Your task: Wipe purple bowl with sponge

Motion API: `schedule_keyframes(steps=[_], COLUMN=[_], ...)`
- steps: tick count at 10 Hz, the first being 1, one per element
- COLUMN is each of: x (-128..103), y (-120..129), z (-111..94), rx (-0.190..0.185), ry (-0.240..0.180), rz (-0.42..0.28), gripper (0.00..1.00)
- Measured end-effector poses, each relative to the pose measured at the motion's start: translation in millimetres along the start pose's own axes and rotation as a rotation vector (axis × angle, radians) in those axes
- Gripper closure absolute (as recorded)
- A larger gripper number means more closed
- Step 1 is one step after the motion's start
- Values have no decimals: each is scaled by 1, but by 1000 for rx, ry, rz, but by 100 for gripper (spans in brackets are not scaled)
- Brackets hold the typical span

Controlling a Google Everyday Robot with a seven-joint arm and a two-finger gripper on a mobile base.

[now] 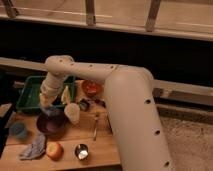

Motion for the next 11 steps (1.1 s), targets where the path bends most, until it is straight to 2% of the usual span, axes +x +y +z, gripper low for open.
schedule_keyframes(steps=[1, 4, 6, 7, 9, 11], x=[4, 42, 66, 71, 64, 46], y=[8, 25, 19, 11, -3, -3], z=[2, -1, -13, -20, -28, -22], rx=[-2, -16, -12, -6, -4, -10], ry=[5, 40, 42, 26, 8, 4], rz=[-6, 14, 58, 78, 75, 44], gripper=[100, 100, 100, 100, 100, 100])
